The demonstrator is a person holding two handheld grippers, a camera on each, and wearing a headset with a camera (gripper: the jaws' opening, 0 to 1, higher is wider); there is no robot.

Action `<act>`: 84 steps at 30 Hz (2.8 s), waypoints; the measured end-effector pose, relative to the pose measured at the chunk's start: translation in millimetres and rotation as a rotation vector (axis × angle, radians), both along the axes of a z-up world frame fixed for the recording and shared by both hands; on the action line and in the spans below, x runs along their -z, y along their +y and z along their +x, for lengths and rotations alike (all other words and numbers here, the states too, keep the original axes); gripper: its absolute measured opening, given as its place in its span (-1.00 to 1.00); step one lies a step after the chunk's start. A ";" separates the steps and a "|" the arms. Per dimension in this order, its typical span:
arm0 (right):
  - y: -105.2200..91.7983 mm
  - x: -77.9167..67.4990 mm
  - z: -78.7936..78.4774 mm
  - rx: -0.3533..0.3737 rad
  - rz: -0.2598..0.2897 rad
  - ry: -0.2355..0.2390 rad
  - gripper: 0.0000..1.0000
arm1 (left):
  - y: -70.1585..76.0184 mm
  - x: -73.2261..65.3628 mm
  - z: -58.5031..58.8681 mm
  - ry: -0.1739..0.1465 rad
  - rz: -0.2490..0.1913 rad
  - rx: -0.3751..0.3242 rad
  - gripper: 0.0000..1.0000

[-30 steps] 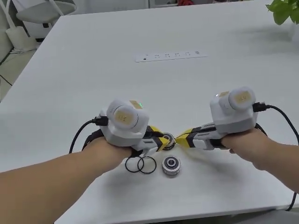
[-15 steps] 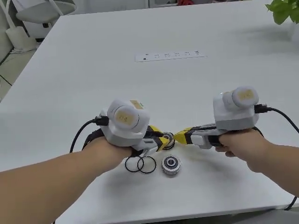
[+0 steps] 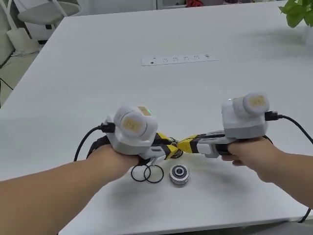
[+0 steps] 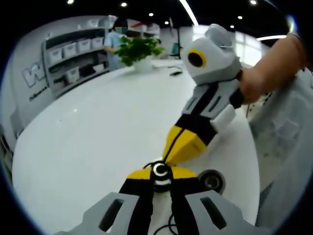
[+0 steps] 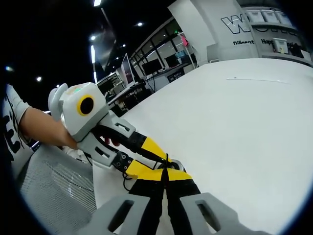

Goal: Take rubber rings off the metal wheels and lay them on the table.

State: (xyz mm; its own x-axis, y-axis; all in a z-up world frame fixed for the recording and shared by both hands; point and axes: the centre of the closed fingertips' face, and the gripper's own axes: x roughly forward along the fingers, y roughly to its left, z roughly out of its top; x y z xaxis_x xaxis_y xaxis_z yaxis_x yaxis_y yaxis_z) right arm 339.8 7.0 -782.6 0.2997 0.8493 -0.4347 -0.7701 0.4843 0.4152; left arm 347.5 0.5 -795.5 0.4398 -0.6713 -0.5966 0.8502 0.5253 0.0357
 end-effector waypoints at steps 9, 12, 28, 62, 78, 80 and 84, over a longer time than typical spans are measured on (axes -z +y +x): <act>-4.1 2.3 3.1 0.012 -0.011 -0.008 -1.00 | -1.8 -0.9 1.3 -0.011 0.003 0.011 -0.75; -3.8 1.4 1.1 0.014 -0.009 -0.006 -1.00 | -1.8 -1.1 1.5 -0.002 0.002 0.012 -0.74; 1.1 -11.5 -2.4 0.014 0.050 0.013 -1.00 | 8.6 -28.6 -12.4 0.006 -0.087 0.037 -0.62; 35.4 -2.5 -23.6 -0.072 -0.012 0.053 -1.00 | 69.6 -37.3 -44.5 0.010 -0.141 0.000 -0.17; 39.1 14.2 -19.4 -0.048 -0.083 0.056 -1.00 | 84.3 -28.8 -52.1 0.026 -0.117 -0.033 -0.16; 39.8 13.3 -18.8 -0.046 -0.079 0.052 -1.00 | 83.8 -28.3 -52.3 0.026 -0.116 -0.033 -0.16; 42.3 10.5 -20.6 -0.051 -0.071 0.045 -1.00 | 82.4 -28.0 -52.8 0.028 -0.113 -0.030 -0.16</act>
State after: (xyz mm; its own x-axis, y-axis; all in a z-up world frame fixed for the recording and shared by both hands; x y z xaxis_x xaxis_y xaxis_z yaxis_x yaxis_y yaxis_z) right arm 319.2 49.3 -793.1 0.2357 0.8296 -0.5061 -0.7760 0.4742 0.4159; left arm 294.7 82.8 -767.5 0.4449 -0.7220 -0.5299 0.8340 0.5497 -0.0487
